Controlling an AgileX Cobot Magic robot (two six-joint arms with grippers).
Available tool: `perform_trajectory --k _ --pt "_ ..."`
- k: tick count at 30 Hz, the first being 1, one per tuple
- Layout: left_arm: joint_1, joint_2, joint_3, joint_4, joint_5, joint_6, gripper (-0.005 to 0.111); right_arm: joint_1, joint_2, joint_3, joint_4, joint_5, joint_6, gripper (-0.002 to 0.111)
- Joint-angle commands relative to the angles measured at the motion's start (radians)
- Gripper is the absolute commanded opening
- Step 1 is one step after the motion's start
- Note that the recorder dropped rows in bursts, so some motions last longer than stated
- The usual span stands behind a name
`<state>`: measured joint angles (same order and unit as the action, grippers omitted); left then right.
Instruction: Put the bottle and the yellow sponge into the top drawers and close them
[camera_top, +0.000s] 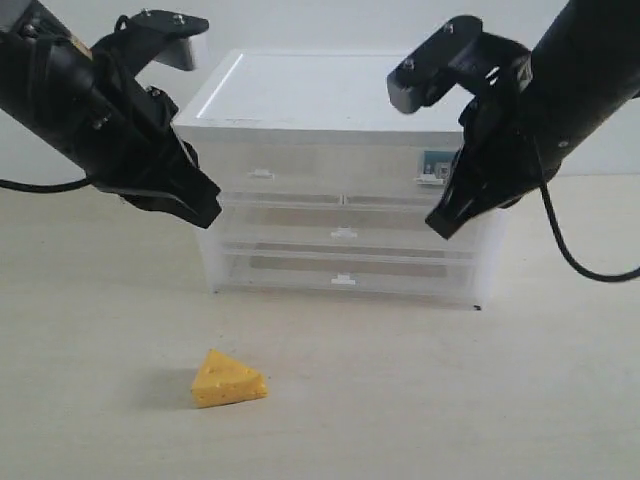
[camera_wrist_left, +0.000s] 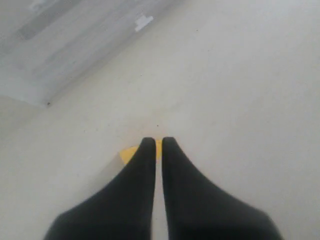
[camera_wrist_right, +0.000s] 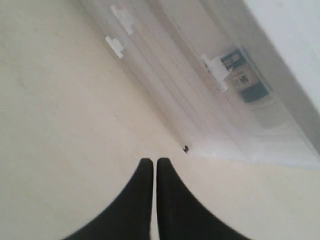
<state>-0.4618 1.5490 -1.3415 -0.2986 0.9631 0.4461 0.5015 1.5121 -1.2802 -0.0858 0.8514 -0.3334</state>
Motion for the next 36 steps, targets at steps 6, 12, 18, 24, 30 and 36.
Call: perform_trajectory --k 6,12,18,24,30,36 --pt "0.004 -0.011 0.082 -0.019 -0.107 -0.202 0.018 -0.103 0.131 -0.231 0.322 0.090 -0.129 0.000" --pt "0.013 0.004 0.091 -0.037 -0.276 -0.285 0.058 -0.103 0.191 -0.249 0.313 -0.012 -0.140 0.000" --pt "0.120 0.002 0.091 -0.136 -0.232 -0.265 0.060 -0.103 0.196 -0.249 0.312 -0.080 -0.140 0.000" --pt "0.153 -0.032 0.196 -0.316 -0.391 -0.152 0.060 -0.103 0.219 -0.249 0.305 -0.120 -0.149 0.000" --pt "0.146 -0.095 0.419 -0.827 -0.694 0.203 0.059 -0.103 0.244 -0.249 0.305 -0.188 -0.149 0.000" --pt "0.146 -0.099 0.534 -1.446 -0.606 0.700 0.056 -0.103 0.244 -0.249 0.279 -0.211 -0.149 0.000"
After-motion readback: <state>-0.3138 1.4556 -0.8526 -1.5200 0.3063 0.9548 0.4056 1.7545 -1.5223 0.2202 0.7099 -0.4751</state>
